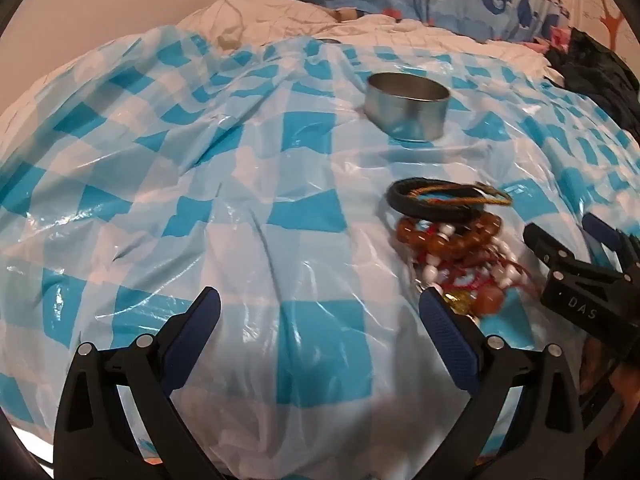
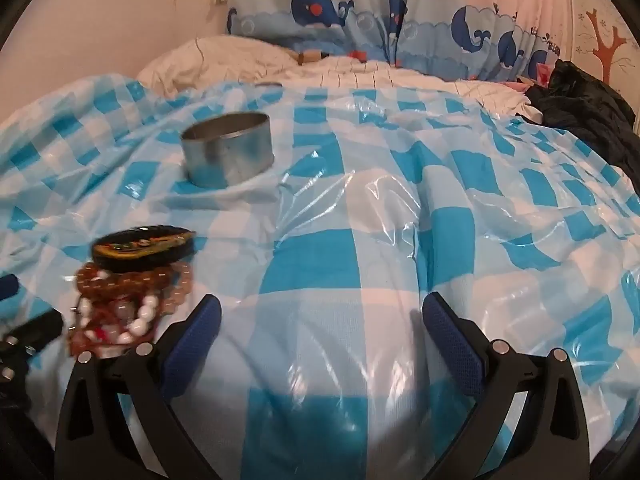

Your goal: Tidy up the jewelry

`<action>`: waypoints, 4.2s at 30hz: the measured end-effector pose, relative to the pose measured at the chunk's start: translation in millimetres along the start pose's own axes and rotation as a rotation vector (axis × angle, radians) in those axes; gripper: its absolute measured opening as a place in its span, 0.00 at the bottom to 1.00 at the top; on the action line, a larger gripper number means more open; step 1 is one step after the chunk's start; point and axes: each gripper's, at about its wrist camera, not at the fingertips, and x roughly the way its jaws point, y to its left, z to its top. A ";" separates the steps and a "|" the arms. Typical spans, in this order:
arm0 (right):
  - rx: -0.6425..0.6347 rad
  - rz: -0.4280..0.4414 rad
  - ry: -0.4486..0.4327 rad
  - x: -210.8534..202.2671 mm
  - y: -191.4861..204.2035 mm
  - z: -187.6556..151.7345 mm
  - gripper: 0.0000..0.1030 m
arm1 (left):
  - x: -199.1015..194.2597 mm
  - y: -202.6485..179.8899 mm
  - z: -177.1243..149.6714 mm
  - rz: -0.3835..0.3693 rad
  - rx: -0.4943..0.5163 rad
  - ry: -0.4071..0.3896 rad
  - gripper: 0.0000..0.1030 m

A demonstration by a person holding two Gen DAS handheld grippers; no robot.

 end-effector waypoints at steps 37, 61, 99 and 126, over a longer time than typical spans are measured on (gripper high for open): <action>0.000 0.006 -0.029 -20.7 5.9 -3.8 0.94 | 7.4 -8.0 0.2 0.018 0.025 0.037 0.93; -0.020 0.009 -0.034 -23.0 10.4 -0.4 0.94 | 5.7 -14.4 -1.3 0.046 0.072 0.039 0.93; 0.059 0.709 0.219 22.2 8.6 42.8 0.46 | 6.1 8.3 17.0 -0.130 -0.061 0.076 0.93; 0.069 0.577 0.117 19.1 -14.4 50.4 0.11 | 43.7 -15.0 69.9 -0.315 -0.083 0.083 0.84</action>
